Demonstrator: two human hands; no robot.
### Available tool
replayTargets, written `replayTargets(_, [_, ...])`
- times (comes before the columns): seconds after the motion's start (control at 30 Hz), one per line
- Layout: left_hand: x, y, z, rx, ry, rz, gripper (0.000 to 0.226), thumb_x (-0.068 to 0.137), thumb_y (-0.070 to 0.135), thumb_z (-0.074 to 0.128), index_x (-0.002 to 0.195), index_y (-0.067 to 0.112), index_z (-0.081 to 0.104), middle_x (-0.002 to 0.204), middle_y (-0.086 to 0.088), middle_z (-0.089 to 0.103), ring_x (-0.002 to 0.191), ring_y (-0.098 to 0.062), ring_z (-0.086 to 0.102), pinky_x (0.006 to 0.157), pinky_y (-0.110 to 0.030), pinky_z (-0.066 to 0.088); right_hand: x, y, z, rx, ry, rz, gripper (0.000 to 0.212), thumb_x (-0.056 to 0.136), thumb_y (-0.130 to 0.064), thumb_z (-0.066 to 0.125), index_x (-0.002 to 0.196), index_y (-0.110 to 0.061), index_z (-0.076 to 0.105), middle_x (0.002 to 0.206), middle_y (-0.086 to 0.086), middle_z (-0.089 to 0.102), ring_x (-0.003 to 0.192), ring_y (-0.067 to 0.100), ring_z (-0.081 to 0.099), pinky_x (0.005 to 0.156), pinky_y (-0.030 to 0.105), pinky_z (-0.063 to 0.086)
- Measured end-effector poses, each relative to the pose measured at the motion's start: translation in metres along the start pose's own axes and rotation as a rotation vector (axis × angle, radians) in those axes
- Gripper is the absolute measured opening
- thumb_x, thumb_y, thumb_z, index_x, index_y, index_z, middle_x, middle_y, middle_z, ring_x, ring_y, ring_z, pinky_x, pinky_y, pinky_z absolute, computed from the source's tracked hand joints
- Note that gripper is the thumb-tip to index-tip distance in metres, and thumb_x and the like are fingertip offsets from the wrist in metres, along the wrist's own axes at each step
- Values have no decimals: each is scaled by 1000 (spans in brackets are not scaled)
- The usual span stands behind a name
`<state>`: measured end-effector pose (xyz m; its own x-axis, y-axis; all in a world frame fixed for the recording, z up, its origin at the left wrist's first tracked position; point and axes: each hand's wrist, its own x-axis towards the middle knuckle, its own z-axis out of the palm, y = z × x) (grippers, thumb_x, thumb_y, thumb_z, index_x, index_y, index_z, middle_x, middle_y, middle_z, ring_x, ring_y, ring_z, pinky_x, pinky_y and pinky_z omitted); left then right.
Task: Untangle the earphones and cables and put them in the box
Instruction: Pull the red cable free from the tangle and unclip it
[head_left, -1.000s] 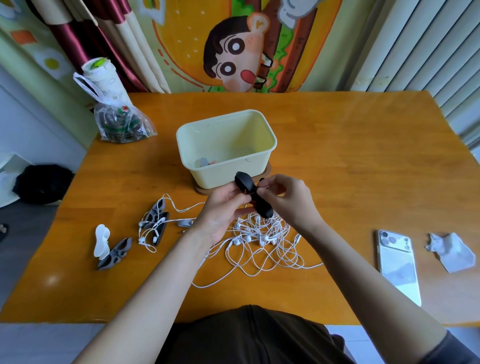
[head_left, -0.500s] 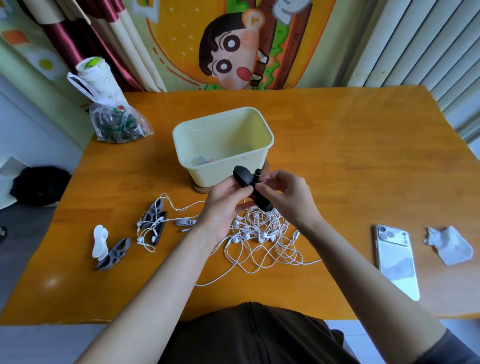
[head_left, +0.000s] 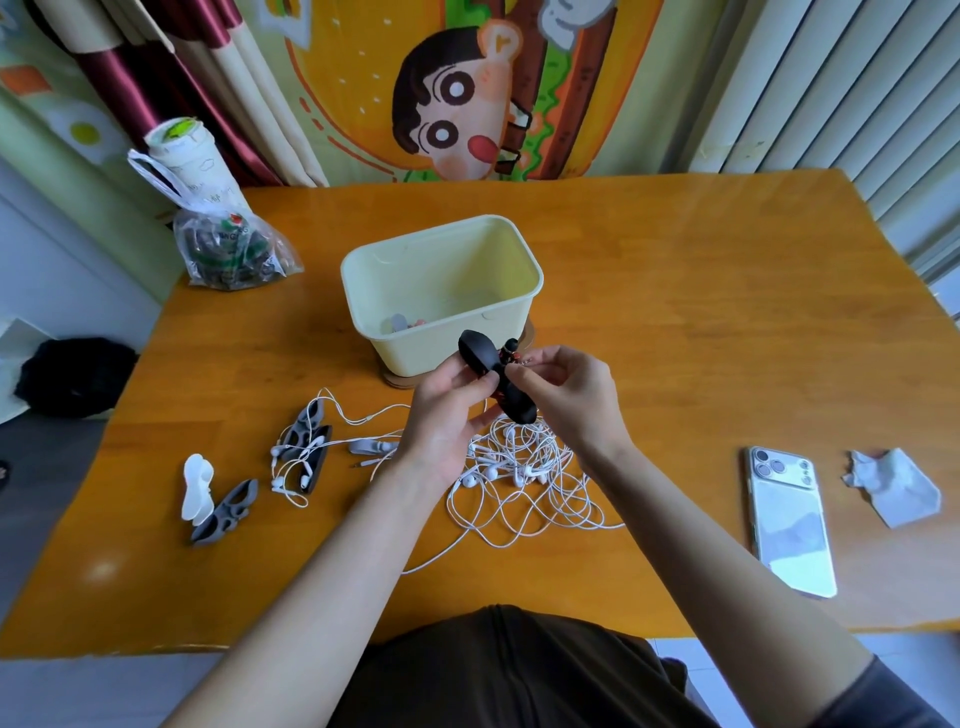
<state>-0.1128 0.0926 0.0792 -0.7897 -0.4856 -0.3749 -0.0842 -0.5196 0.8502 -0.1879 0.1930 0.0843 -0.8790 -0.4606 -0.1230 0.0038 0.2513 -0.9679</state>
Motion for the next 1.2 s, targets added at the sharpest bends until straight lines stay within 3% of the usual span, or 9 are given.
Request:
replayTargets(0.1, [0, -3, 1, -14, 25, -7, 31, 92, -4, 51, 113, 15, 63, 120, -6, 66, 107, -19, 60, 79, -31, 50, -1, 4, 1, 16, -9, -12, 12, 82, -15, 69, 77, -21, 60, 72, -3, 68, 62, 5, 62, 56, 19, 48])
replayTargets(0.23, [1, -5, 3, -8, 52, 13, 30, 91, -3, 53, 115, 12, 63, 117, -4, 68, 101, -14, 65, 71, -25, 54, -4, 9, 8, -2, -20, -38, 8, 86, -23, 66, 83, -17, 61, 74, -5, 67, 67, 0, 62, 63, 18, 50])
replayTargets(0.33, [1, -7, 6, -3, 48, 23, 30, 92, -5, 52, 111, 16, 64, 112, 0, 70, 98, -10, 66, 72, -25, 54, -4, 7, 10, -44, 38, -52, 15, 88, -20, 63, 74, -20, 57, 67, -10, 60, 58, -6, 57, 56, 10, 43])
replayTargets(0.6, [0, -9, 7, 104, 10, 122, 37, 92, -10, 48, 109, 20, 62, 106, 5, 70, 98, -8, 67, 77, -23, 55, -1, 3, 10, 60, 73, 54, 21, 88, -16, 62, 69, -19, 54, 72, 1, 62, 65, 13, 58, 58, 25, 47])
replayTargets(0.7, [0, -10, 4, 160, 1, 165, 40, 91, -11, 49, 105, 24, 62, 101, 9, 71, 95, -7, 68, 75, -21, 54, 0, 5, 12, 149, 52, 155, 21, 89, -15, 61, 70, -15, 53, 71, 2, 58, 59, 12, 52, 52, 22, 39])
replayTargets(0.8, [-1, -12, -2, 218, -18, 177, 42, 90, -12, 51, 104, 26, 63, 102, 7, 71, 100, -10, 67, 84, -26, 54, -2, 7, 11, 227, -11, 255, 23, 91, -13, 59, 70, -11, 52, 70, 7, 56, 60, 17, 52, 51, 23, 40])
replayTargets(0.97, [-2, -18, -11, 284, -14, 175, 42, 89, -11, 53, 102, 27, 65, 107, -2, 71, 106, -20, 65, 91, -36, 53, -2, 16, 9, 292, -86, 369, 21, 90, -13, 60, 71, -9, 53, 82, 17, 59, 82, 32, 58, 73, 38, 49])
replayTargets(1.07, [-2, -19, -12, 245, -21, 152, 40, 90, -9, 52, 103, 26, 64, 104, 1, 71, 104, -17, 66, 87, -30, 54, -3, 20, 11, 185, -56, 259, 18, 90, -17, 61, 74, -9, 58, 80, 13, 62, 79, 28, 59, 76, 43, 51])
replayTargets(1.2, [-2, -20, -11, 122, -33, 95, 35, 93, -7, 49, 106, 22, 63, 108, 0, 70, 104, -14, 66, 83, -28, 54, -2, 17, 10, -70, 78, 19, 9, 88, -17, 62, 81, -12, 58, 78, 3, 66, 75, 18, 61, 68, 31, 48])
